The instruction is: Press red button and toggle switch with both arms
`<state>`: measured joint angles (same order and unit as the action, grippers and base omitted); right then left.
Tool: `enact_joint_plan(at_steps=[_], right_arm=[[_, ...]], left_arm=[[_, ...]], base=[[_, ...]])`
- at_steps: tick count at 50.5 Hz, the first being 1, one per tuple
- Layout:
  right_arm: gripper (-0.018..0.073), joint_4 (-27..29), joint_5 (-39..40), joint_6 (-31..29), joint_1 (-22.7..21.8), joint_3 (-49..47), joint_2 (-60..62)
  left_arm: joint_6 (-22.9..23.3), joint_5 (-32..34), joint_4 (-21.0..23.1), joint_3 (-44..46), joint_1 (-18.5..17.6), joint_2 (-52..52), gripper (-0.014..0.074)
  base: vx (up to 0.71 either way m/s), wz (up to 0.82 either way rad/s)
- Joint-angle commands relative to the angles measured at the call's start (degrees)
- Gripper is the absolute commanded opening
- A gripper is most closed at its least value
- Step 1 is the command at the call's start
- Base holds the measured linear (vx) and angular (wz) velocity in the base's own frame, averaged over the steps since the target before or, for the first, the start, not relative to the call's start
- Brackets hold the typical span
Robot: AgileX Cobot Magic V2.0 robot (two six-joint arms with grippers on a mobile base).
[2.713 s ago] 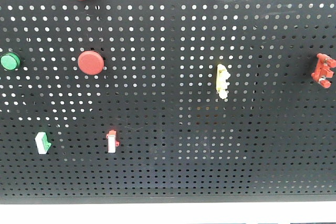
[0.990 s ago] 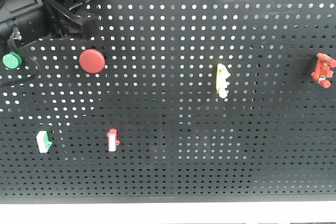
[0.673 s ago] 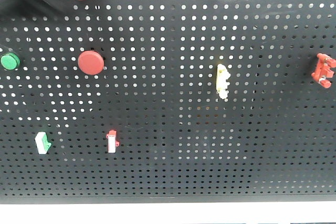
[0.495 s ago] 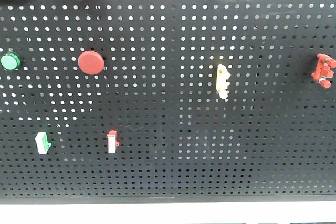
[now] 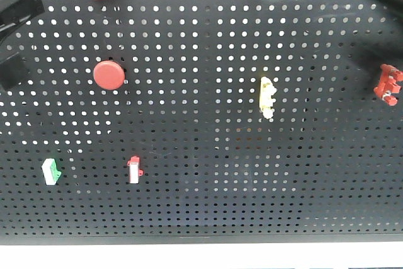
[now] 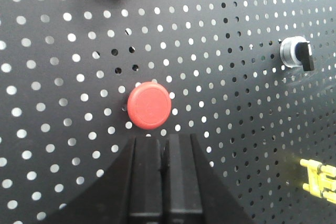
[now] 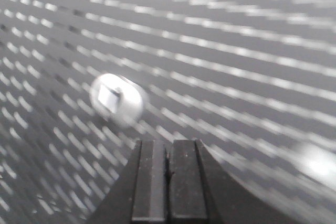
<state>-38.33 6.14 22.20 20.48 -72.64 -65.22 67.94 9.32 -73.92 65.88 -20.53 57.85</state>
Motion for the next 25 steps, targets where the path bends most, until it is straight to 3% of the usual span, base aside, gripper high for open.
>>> enact_joint_plan(at_steps=[1, 13, 25], right_arm=[[-0.0003, -0.36, 0.42, 0.4, 4.0, -7.0, -2.97], [-0.0003, -0.22, -4.28, 0.29, 10.0, -15.31, -9.47], [-0.0003, -0.34, -6.14, 0.23, 10.58, -15.75, -11.11]], left_arm=[[0.17, 0.41, 1.2, 1.66, -0.18, -1.02, 0.0002], [0.17, 0.35, 1.2, 1.66, -0.18, -0.91, 0.0002], [0.17, 0.35, 1.2, 1.66, -0.18, -0.91, 0.0002]], base=[[0.0, 0.0], [0.0, 0.0], [0.0, 0.0]])
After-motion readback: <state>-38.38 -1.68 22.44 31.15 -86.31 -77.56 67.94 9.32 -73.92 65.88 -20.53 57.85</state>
